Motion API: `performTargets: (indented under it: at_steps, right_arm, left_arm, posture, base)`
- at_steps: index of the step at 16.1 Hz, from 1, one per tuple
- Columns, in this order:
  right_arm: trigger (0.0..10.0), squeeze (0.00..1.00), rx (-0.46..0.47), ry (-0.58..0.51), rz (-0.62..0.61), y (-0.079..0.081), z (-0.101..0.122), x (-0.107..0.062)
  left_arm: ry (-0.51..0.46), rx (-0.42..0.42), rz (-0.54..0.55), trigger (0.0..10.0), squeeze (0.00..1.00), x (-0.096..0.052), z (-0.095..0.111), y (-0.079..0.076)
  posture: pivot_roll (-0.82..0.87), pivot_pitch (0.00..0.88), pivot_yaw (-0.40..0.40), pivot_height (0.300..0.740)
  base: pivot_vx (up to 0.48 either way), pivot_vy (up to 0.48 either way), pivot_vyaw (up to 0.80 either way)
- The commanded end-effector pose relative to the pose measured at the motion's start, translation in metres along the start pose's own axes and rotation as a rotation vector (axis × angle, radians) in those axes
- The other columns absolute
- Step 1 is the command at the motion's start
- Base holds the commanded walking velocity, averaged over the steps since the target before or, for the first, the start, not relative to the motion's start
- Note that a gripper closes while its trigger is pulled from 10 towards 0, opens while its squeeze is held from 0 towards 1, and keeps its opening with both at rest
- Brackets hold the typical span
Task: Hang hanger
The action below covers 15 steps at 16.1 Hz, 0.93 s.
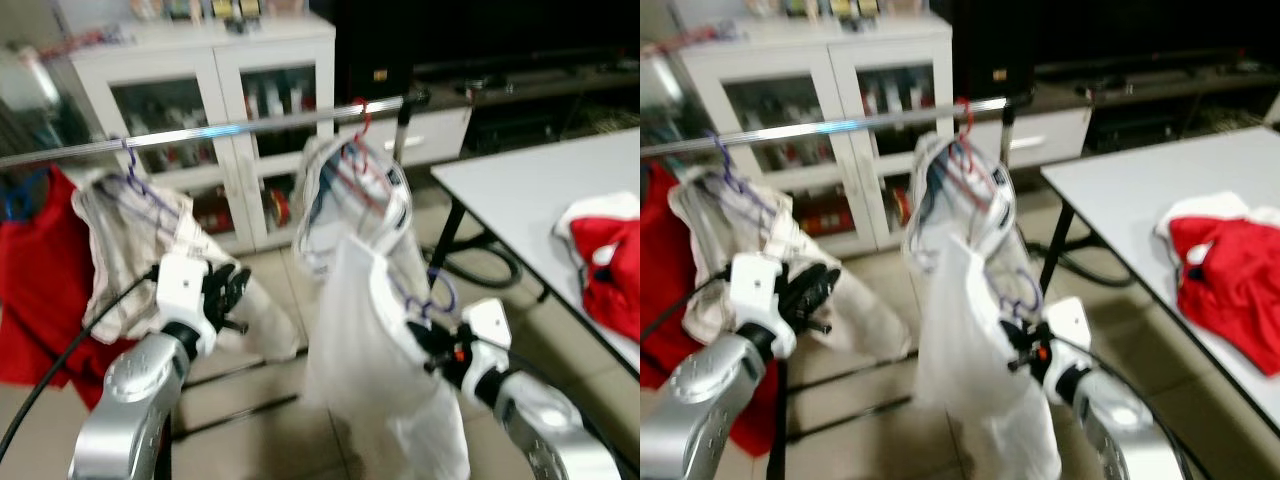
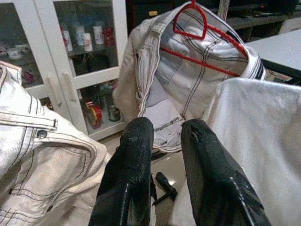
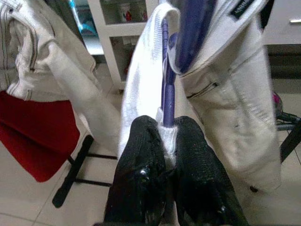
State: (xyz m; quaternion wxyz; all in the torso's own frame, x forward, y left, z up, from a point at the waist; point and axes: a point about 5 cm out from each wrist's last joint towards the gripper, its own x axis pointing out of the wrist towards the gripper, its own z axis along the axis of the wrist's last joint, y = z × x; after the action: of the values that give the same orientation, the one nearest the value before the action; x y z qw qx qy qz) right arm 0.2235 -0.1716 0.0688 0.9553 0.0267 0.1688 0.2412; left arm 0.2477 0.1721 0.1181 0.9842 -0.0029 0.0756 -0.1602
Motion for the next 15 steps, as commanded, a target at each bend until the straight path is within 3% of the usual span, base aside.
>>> performTargets:
  at_steps: [1, 3, 5, 11, 14, 15]
  right_arm:
    - [10.0, 0.0, 0.004, -0.051, 0.007, 0.004, 0.012, 0.006]
    - [10.0, 0.0, 0.063, -0.089, 0.009, 0.009, 0.019, 0.009]
    - [10.0, 0.0, -0.019, -0.093, 0.005, 0.013, 0.024, 0.011]
    - [10.0, 0.0, -0.082, -0.091, -0.038, 0.013, 0.032, 0.02]
    - [10.0, 0.0, -0.141, -0.121, -0.029, 0.017, 0.04, 0.022]
    - [10.0, 0.0, -0.111, -0.128, -0.039, 0.015, 0.042, 0.022]
  left_arm:
    - [0.012, 0.012, 0.009, 10.0, 0.0, 0.0, -0.001, 0.004]
    - [-0.013, 0.023, -0.007, 10.0, 0.0, 0.004, 0.002, 0.004]
    - [-0.012, 0.037, -0.002, 10.0, 0.0, 0.007, 0.005, 0.004]
    - [0.003, 0.038, -0.047, 10.0, 0.0, 0.003, 0.003, -0.002]
    - [0.007, 0.05, -0.059, 10.0, 0.0, -0.001, 0.001, -0.003]
    - [0.01, 0.055, -0.058, 10.0, 0.0, -0.001, 0.001, -0.003]
  posture:
    - [0.03, 0.0, 0.039, 0.74]
    - [0.03, 0.0, 0.038, 0.74]
    - [0.03, 0.0, 0.046, 0.74]
    - [0.03, 0.0, 0.049, 0.74]
    - [0.04, 0.0, 0.041, 0.74]
    - [0.04, 0.0, 0.041, 0.74]
  base:
    - [0.0, 0.0, 0.0]
    - [0.142, 0.0, 0.0]
    - [0.294, 0.0, 0.0]
    - [0.369, 0.0, 0.61]
    - [0.382, 0.0, 0.0]
    - [0.382, 0.0, 0.0]
